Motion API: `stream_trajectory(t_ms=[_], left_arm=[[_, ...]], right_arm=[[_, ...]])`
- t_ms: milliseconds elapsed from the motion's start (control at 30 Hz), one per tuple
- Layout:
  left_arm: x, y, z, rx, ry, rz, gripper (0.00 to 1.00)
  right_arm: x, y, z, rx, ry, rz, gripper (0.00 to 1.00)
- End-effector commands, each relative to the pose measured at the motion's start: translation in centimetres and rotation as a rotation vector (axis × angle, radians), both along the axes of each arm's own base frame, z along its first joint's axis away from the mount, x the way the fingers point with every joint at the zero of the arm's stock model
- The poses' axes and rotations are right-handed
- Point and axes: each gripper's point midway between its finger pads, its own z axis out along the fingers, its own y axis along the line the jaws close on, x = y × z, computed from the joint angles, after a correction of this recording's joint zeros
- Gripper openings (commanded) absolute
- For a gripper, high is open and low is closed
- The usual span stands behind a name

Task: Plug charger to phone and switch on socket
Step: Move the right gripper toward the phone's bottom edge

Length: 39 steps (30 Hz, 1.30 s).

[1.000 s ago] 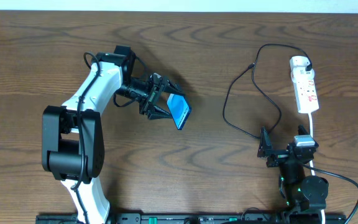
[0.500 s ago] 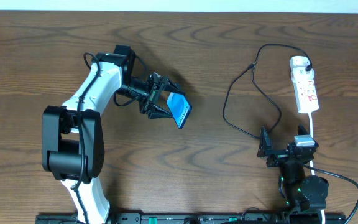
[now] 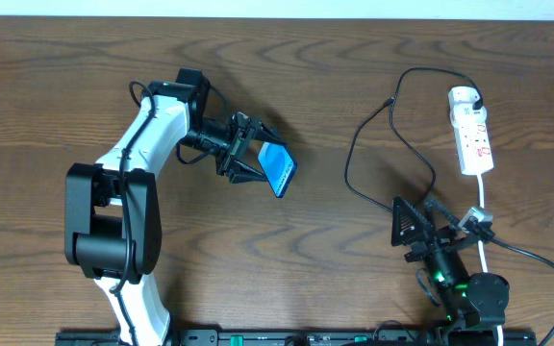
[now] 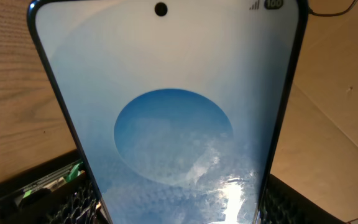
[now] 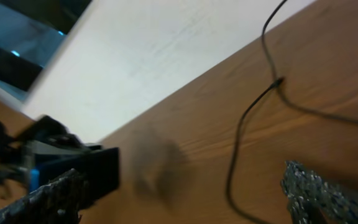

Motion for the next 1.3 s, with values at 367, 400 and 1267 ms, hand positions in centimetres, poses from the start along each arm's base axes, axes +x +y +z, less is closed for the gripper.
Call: stream_trajectory(t_ms=[367, 400, 1267], left_arm=[[-0.2, -0.3, 1.7, -0.046, -0.015, 0.003, 0.56], [-0.2, -0.3, 1.7, -0.046, -0.015, 0.003, 0.56], [0.3, 0.0, 0.7, 0.009, -0.061, 0.000, 0.56]], right_arm=[[-0.2, -0.5, -1.2, 0.030, 0.168, -0.037, 0.99], [-0.4, -0.5, -1.0, 0.024, 0.200, -0.037, 0.99], [1.4, 5.1, 1.7, 0.051, 0.552, 0.313, 0.99]])
